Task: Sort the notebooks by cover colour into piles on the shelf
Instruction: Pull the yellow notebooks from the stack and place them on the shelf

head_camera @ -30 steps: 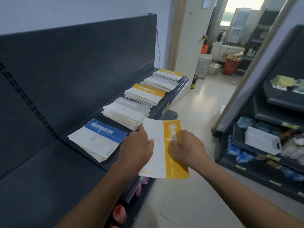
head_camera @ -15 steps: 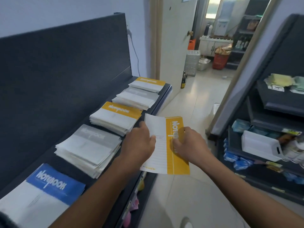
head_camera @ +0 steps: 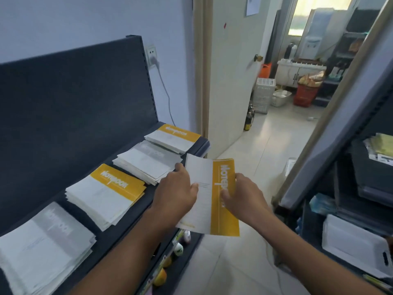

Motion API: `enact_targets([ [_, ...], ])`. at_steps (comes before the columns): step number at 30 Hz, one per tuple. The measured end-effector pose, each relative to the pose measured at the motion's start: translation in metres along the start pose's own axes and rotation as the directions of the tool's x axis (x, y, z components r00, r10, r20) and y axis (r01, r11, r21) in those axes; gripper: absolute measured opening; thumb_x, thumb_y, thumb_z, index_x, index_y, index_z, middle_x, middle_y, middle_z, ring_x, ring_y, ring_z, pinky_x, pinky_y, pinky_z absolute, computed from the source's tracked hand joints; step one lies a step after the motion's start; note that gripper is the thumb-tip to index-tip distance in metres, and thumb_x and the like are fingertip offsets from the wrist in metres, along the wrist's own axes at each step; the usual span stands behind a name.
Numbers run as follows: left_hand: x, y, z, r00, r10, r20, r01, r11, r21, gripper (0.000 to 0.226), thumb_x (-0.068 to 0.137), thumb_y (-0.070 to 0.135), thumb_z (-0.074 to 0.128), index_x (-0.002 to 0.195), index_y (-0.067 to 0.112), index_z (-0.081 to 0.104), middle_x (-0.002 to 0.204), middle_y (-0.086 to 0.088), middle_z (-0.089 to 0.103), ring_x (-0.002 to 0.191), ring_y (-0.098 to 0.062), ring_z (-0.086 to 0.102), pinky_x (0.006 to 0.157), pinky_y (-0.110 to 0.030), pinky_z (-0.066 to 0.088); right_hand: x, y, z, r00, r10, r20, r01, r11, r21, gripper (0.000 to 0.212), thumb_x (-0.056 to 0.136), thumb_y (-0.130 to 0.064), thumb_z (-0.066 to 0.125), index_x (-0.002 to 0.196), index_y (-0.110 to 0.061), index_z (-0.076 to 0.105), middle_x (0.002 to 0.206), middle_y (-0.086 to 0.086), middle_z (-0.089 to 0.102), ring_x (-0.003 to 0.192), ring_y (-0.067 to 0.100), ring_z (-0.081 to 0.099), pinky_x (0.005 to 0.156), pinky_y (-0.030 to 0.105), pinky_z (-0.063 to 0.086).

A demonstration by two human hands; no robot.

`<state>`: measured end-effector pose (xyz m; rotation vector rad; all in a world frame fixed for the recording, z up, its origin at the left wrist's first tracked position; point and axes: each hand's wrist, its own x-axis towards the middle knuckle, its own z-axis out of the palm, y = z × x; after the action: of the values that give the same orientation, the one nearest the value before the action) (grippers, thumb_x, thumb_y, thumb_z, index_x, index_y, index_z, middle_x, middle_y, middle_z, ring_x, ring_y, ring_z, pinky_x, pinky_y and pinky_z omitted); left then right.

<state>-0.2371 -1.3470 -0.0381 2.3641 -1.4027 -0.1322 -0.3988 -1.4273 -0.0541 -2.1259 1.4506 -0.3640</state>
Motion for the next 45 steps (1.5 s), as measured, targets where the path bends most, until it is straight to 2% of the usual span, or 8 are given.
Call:
enact_targets([
  [3,0.024,0.011,0.005,0.999,-0.037,-0.010,0.037,0.999,-0.005,0.043,0.095,0.042,0.060,0.120,0.012,0.041,0.108,-0.009,0.067,0.095,-0.029,0.066,0.067,-0.033,0.044,0.033,0.005,-0.004,1.000,-0.017,0.013,0.017,1.000,0.004,0.028,0.091,-0.037,0.055,0.115,-0.022,0.054,0.109,0.000,0.062,0.096,0.023,0.060,0.078,0.033,0.045],
  [13,0.134,0.023,0.033,0.993,-0.119,-0.009,0.119,0.993,-0.028,0.039,0.096,0.036,0.060,0.118,0.013,0.038,0.106,-0.009,0.065,0.095,-0.029,0.063,0.066,-0.032,0.042,0.156,0.010,-0.003,0.995,-0.081,0.053,0.081,0.997,-0.012,0.037,0.096,-0.035,0.053,0.130,-0.020,0.050,0.119,0.001,0.060,0.104,0.022,0.059,0.088,0.036,0.049],
  [18,0.197,0.019,0.049,0.979,-0.201,-0.014,0.201,0.979,-0.024,0.044,0.095,0.034,0.061,0.125,0.010,0.040,0.113,-0.011,0.064,0.104,-0.032,0.062,0.076,-0.035,0.045,0.225,-0.002,0.002,0.992,-0.098,0.076,0.102,0.994,-0.044,0.040,0.096,-0.033,0.052,0.134,-0.023,0.048,0.121,0.001,0.061,0.105,0.024,0.060,0.088,0.037,0.048],
  [23,0.244,0.002,0.057,0.951,-0.305,-0.059,0.304,0.952,-0.019,0.050,0.095,0.029,0.061,0.131,0.005,0.036,0.112,-0.012,0.064,0.102,-0.032,0.063,0.068,-0.034,0.044,0.288,-0.031,0.016,0.983,-0.143,0.115,0.151,0.987,-0.059,0.046,0.093,-0.030,0.051,0.138,-0.025,0.044,0.125,0.003,0.060,0.103,0.026,0.060,0.089,0.042,0.051],
  [28,0.261,-0.028,0.056,0.880,-0.467,-0.086,0.464,0.884,-0.058,0.045,0.093,0.029,0.063,0.124,0.006,0.040,0.096,-0.006,0.062,0.084,-0.028,0.058,0.061,-0.033,0.039,0.331,-0.068,0.037,0.942,-0.242,0.231,0.265,0.961,-0.073,0.055,0.090,-0.027,0.052,0.144,-0.028,0.040,0.129,0.004,0.054,0.110,0.029,0.059,0.092,0.044,0.050],
  [32,0.266,-0.046,0.055,0.804,-0.585,-0.107,0.575,0.810,-0.113,0.039,0.092,0.029,0.064,0.118,0.008,0.044,0.104,-0.010,0.063,0.095,-0.032,0.059,0.062,-0.034,0.039,0.360,-0.092,0.053,0.881,-0.344,0.325,0.391,0.916,-0.091,0.050,0.087,-0.023,0.052,0.137,-0.023,0.047,0.124,0.007,0.050,0.115,0.031,0.054,0.087,0.038,0.045],
  [37,0.272,-0.055,0.059,0.695,-0.698,-0.172,0.680,0.716,-0.156,0.046,0.091,0.032,0.068,0.123,0.007,0.046,0.108,-0.012,0.064,0.103,-0.033,0.061,0.069,-0.032,0.041,0.389,-0.110,0.073,0.785,-0.453,0.422,0.526,0.847,-0.070,0.047,0.088,-0.023,0.053,0.135,-0.021,0.048,0.106,0.002,0.040,0.104,0.034,0.057,0.078,0.037,0.045],
  [45,0.286,-0.045,0.072,0.555,-0.795,-0.244,0.804,0.588,-0.088,0.044,0.093,0.031,0.069,0.124,0.007,0.049,0.112,-0.009,0.064,0.103,-0.029,0.063,0.069,-0.029,0.042,0.421,-0.118,0.096,0.648,-0.549,0.528,0.678,0.732,-0.070,0.027,0.091,-0.024,0.054,0.115,-0.013,0.051,0.102,0.003,0.041,0.084,0.025,0.045,0.067,0.036,0.040],
])
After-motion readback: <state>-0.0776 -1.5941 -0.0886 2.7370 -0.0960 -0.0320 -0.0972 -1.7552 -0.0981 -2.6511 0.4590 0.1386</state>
